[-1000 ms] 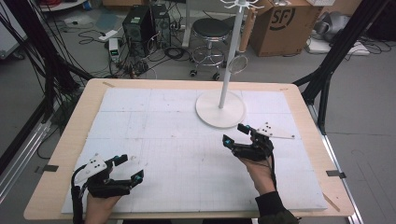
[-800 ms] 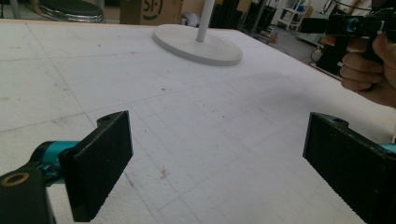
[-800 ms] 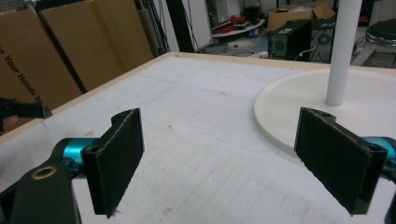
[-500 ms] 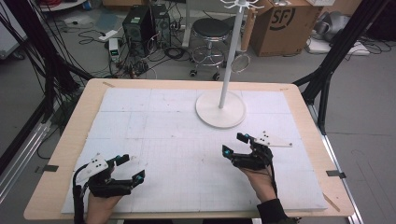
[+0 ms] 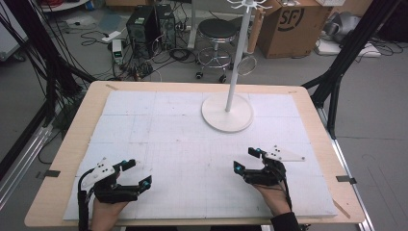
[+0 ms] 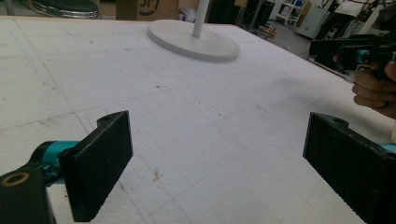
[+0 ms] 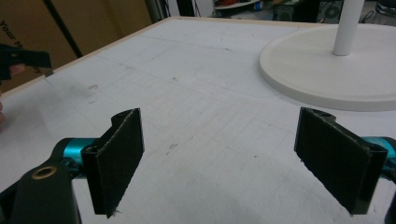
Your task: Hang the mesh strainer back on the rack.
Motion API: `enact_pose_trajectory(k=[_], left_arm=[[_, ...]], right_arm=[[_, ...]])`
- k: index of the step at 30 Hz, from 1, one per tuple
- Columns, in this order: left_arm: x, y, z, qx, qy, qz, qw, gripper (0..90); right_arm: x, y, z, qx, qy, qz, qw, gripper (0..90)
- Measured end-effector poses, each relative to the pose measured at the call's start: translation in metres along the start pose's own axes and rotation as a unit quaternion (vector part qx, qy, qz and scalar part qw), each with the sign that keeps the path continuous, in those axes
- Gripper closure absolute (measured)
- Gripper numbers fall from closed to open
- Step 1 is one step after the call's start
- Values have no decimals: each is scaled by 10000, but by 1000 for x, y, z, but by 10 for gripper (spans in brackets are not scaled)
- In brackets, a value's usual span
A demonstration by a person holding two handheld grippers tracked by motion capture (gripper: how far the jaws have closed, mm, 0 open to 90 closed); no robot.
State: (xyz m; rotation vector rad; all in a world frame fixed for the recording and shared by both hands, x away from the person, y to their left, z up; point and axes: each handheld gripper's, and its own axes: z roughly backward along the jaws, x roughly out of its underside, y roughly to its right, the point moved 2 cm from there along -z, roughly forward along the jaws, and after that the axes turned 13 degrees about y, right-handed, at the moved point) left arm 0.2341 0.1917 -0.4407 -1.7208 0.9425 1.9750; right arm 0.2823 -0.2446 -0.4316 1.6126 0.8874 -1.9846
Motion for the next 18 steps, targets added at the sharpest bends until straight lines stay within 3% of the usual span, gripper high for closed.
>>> enact_pose_trajectory(k=[7, 18], left_arm=[[0, -3, 0, -28, 21, 105, 9999, 89], [0, -4, 0, -32, -8, 92, 10000, 89]], right_arm=[[3, -3, 10, -19, 31, -6, 10000, 150], [7, -3, 9, -22, -18, -27, 10000, 150]])
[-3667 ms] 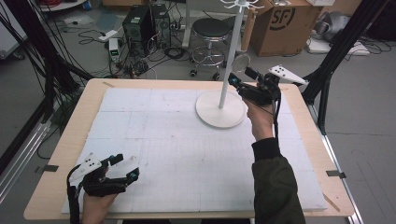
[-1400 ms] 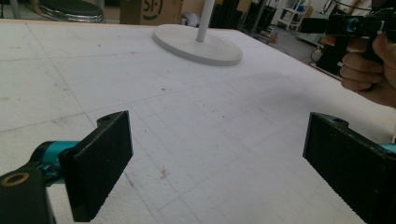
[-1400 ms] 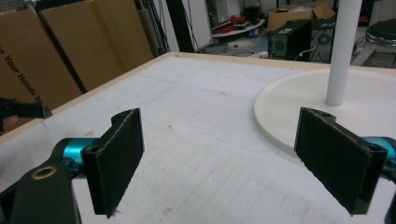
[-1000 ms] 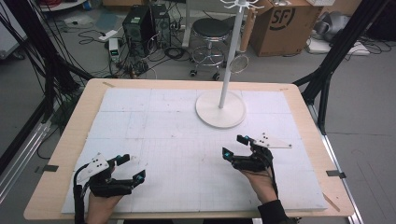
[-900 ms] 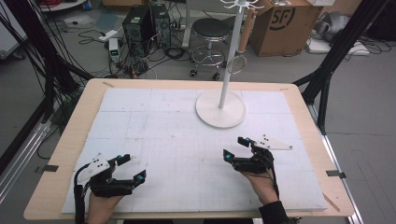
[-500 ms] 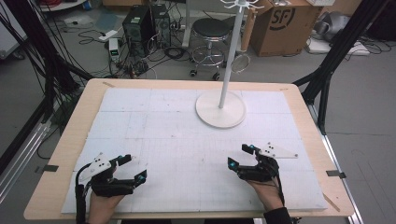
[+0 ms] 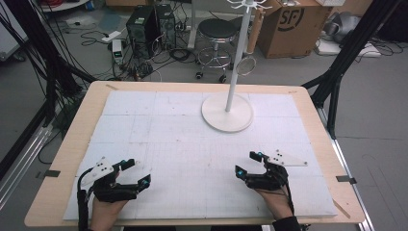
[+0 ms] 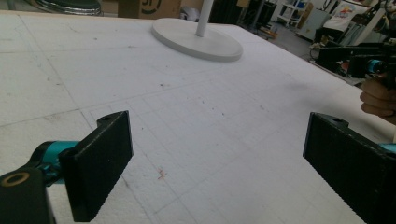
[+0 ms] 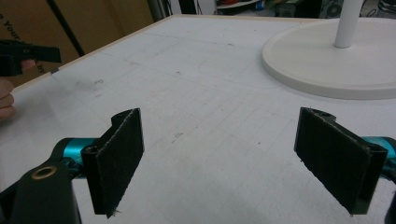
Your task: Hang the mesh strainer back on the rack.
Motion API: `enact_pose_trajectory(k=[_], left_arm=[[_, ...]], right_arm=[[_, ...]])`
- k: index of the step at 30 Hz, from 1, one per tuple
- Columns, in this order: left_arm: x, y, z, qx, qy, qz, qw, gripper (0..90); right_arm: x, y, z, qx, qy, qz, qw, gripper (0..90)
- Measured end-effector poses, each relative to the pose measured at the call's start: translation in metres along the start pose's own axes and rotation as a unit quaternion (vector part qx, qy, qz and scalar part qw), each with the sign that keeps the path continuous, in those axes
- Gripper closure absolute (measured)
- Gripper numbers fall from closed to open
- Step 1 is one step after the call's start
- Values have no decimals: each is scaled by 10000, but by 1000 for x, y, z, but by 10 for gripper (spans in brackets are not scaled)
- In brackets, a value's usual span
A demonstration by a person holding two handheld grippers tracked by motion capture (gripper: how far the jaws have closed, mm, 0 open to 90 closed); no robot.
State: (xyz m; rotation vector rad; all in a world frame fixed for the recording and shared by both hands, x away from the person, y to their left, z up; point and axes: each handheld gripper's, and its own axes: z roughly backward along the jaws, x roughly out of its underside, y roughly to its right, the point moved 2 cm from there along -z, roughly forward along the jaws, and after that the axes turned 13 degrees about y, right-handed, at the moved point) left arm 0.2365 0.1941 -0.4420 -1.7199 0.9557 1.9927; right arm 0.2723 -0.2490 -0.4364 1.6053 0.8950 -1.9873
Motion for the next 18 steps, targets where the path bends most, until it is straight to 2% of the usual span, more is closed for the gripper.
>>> enact_pose_trajectory(k=[18], left_arm=[[1, 2, -2, 11, -29, -27, 10000, 89]], right_arm=[[1, 1, 0, -11, 8, 4, 10000, 150]])
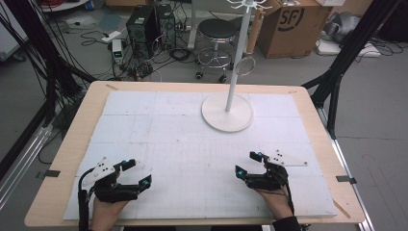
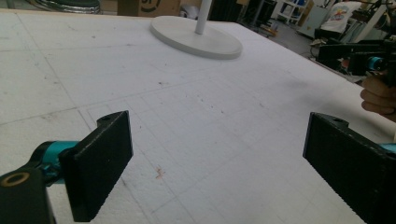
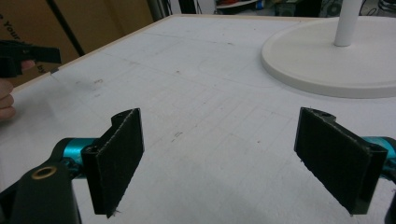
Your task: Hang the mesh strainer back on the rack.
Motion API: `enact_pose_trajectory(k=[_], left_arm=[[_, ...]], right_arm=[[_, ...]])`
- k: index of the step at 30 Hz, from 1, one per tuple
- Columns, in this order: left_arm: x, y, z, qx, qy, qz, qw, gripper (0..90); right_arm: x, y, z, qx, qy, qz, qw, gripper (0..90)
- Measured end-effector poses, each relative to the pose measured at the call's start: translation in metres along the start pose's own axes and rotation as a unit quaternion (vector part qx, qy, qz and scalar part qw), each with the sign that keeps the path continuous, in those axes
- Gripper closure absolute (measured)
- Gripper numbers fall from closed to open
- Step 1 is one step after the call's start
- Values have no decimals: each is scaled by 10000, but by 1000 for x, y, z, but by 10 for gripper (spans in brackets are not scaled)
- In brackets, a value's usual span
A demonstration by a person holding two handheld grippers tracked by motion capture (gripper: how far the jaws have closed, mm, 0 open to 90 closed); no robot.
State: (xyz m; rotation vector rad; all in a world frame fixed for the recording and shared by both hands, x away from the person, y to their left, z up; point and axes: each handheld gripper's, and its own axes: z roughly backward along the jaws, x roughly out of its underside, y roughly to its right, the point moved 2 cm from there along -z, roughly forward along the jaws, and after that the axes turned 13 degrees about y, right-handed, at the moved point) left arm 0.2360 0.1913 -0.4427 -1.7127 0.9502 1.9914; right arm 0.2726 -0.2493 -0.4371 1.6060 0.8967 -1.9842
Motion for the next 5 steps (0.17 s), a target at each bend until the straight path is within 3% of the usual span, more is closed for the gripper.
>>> enact_pose_trajectory(k=[5], left_arm=[[0, 0, 0, 2, -5, 10, 10000, 89]], right_arm=[[0, 0, -1, -18, -12, 20, 10000, 150]])
